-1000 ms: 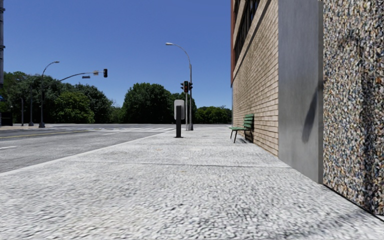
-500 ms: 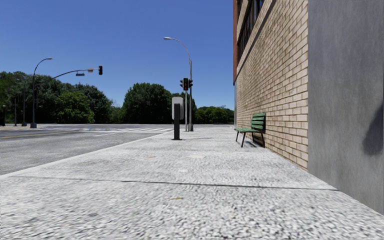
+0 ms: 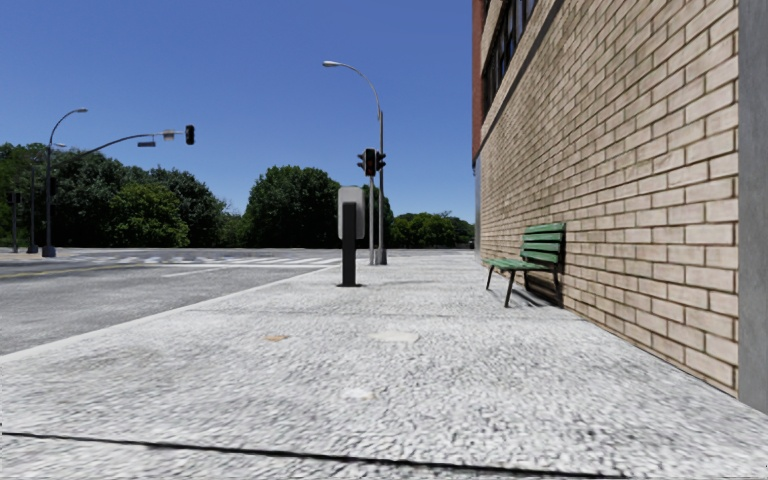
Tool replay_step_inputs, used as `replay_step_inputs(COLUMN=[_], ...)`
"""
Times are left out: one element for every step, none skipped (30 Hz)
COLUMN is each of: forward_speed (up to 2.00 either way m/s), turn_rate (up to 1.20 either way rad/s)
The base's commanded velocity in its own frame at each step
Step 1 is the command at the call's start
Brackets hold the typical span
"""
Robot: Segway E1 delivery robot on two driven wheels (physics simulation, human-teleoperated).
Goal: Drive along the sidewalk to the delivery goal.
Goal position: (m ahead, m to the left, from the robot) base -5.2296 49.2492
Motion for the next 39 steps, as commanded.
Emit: replay_step_inputs(forward_speed=[2.0,2.0,2.0,2.0,2.0,2.0,2.0,2.0,2.0,2.0,2.0,2.0,2.0,2.0,2.0,2.0,2.0,2.0,2.0,2.0,2.0,2.0,2.0,2.0,2.0,2.0,2.0,2.0,2.0,2.0,2.0,2.0,2.0,2.0,2.0,2.0,2.0,2.0,2.0], turn_rate=[0.0,0.0,0.0,0.0,0.0,0.0,0.0,0.0,0.0,0.0,0.0,0.0,0.0,0.0,0.0,0.0,0.0,0.0,0.0,0.0,0.0,0.0,0.0,0.0,0.0,0.0,0.0,0.0,0.0,0.0,0.0,-0.05,-0.47,-0.47,-0.67,-0.91,-0.98,-0.99,-0.99])
